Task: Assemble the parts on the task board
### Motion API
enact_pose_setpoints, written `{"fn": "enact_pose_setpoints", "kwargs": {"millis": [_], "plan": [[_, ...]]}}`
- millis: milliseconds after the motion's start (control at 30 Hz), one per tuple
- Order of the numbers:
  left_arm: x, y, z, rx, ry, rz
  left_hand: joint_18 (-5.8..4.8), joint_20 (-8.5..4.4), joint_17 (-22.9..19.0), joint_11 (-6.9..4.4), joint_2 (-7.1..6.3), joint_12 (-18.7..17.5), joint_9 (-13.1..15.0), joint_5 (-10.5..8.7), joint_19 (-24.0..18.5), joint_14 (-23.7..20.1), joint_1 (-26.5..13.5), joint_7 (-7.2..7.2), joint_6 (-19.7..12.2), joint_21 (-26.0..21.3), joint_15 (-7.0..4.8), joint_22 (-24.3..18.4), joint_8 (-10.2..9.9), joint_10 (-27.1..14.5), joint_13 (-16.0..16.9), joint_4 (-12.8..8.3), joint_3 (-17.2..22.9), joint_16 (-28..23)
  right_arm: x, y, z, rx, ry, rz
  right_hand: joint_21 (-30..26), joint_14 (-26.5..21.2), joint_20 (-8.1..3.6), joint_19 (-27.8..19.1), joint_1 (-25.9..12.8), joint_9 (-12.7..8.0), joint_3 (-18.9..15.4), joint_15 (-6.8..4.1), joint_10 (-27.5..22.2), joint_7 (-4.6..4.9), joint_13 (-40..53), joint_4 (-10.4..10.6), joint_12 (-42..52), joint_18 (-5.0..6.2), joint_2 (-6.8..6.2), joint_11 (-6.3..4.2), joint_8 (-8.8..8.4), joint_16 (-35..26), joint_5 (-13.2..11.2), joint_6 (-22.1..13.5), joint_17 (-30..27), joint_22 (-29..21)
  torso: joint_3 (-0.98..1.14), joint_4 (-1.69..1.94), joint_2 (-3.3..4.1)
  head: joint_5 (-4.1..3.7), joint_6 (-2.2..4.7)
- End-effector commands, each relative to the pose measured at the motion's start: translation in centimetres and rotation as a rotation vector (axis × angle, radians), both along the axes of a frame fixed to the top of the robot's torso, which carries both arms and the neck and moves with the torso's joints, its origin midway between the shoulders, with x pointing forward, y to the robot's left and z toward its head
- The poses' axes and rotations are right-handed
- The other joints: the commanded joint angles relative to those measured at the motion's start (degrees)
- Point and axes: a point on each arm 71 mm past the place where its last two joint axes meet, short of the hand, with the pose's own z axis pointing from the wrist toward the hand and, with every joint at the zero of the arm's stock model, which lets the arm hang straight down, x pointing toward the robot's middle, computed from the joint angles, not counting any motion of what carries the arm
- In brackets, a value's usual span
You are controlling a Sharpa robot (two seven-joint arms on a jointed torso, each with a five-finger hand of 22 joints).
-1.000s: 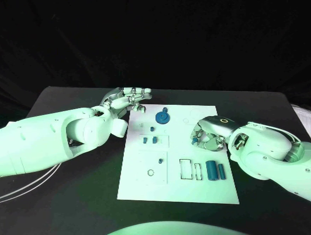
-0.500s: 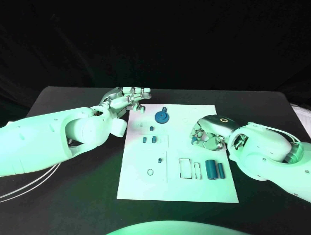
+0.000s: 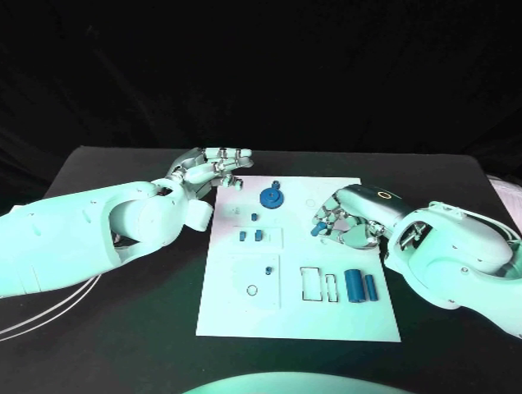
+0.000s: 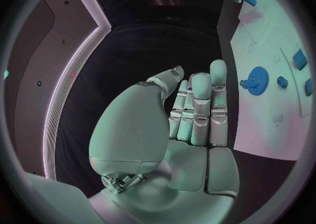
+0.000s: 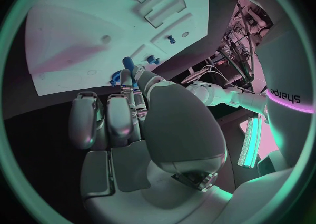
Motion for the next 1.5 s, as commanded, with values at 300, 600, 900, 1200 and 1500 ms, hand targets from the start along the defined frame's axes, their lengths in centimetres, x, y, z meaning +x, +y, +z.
{"fn": "enact_pose_setpoints", "kwargs": {"millis": [300,600,900,1200,1500], "plan": [[0.0,-0.4,0.1,-0.009,-0.006,-0.024,1.07,0.35,0.0,-0.05,0.51,0.1,0.0,0.05,0.0,0.0,-0.1,-0.11,-0.5,-0.2,0.33,-0.1,0.3,-0.6,-0.1,-0.2,0.0,0.3,-2.4,4.3,0.4,0.111,0.056,0.126,0.2,1.2,0.08,0.4,-0.7,1.0,0.4,-0.22,-0.3,0.14,0.0,0.2,-0.4,-0.59,-0.21,0.39,-0.04,0.1,0.6,0.3,-0.2,0.1,-0.11,-0.06,-0.06,0.98,-0.55],[0.0,-0.7,0.1,-0.012,-0.005,-0.032,1.07,0.35,0.0,-0.05,0.51,0.1,0.0,0.05,0.0,0.0,-0.1,-0.11,-0.5,-0.2,0.33,-0.1,0.3,-0.6,-0.1,-0.2,0.0,0.3,-4.3,8.4,-2.4,0.114,0.119,0.244,0.1,1.2,0.14,0.2,-0.9,1.0,0.6,-0.14,-0.5,0.27,-0.1,0.1,-0.7,-0.53,-0.32,0.50,-0.24,0.0,0.8,0.1,-0.5,-0.2,-0.13,0.06,0.02,2.08,-0.96],[0.0,-0.9,0.1,-0.013,-0.005,-0.036,1.07,0.35,0.0,-0.05,0.51,0.1,0.0,0.05,0.0,0.0,-0.1,-0.11,-0.5,-0.2,0.33,-0.1,0.3,-0.6,-0.1,-0.2,0.0,0.3,-5.1,10.0,-4.8,0.074,0.159,0.290,0.0,1.1,0.16,0.2,-0.9,1.0,0.7,-0.10,-0.6,0.31,-0.1,0.1,-0.9,-0.52,-0.38,0.54,-0.32,-0.1,0.9,0.0,-0.6,-0.2,-0.10,-0.09,0.04,2.81,-1.35],[0.0,-1.0,0.0,-0.014,-0.005,-0.038,1.08,0.36,0.0,-0.04,0.55,0.2,0.0,0.06,0.0,0.0,-0.1,-0.09,-0.5,-0.3,0.33,-0.1,0.4,-0.7,-0.1,-0.3,0.0,0.4,-4.9,10.2,-5.9,0.029,0.165,0.289,0.0,1.1,0.18,0.1,-0.9,1.0,0.7,-0.09,-0.6,0.34,-0.1,0.1,-0.9,-0.49,-0.39,0.56,-0.36,-0.1,0.9,0.0,-0.5,-0.3,-0.02,0.01,0.07,2.88,-1.50],[0.0,-1.0,0.0,-0.014,-0.004,-0.038,1.08,0.36,0.0,-0.04,0.55,0.2,0.0,0.06,0.0,0.0,-0.1,-0.09,-0.5,-0.3,0.33,-0.1,0.4,-0.7,-0.1,-0.3,0.0,0.4,-4.8,10.2,-6.3,-0.004,0.171,0.284,0.0,1.1,0.18,0.1,-0.9,1.0,0.7,-0.09,-0.6,0.34,-0.1,0.1,-0.9,-0.49,-0.39,0.56,-0.36,-0.1,0.9,0.0,-0.5,-0.3,-0.02,-0.03,0.03,2.97,-1.64]]}}
